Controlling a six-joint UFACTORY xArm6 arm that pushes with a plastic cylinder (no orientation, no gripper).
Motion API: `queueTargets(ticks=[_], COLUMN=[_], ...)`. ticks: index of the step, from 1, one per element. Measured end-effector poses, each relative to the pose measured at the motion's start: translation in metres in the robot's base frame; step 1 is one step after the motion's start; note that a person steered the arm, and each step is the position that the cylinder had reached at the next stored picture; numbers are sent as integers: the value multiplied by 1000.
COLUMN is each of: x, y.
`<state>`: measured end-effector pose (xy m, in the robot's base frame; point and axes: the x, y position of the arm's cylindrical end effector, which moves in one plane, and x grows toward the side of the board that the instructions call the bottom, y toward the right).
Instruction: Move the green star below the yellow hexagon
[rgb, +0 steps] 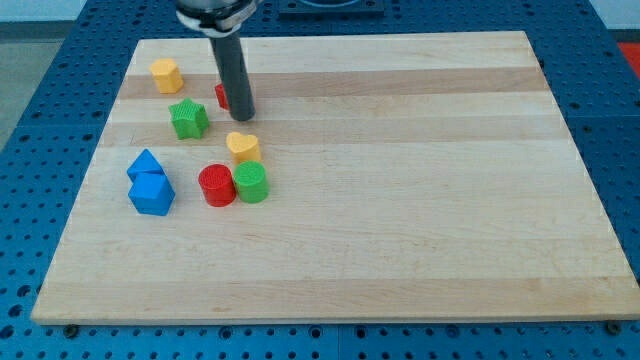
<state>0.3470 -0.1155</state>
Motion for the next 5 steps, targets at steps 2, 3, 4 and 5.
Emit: queueTargets(ticks=[2, 3, 4, 5], x=[7, 11, 11, 20], y=[-1, -3, -3, -4])
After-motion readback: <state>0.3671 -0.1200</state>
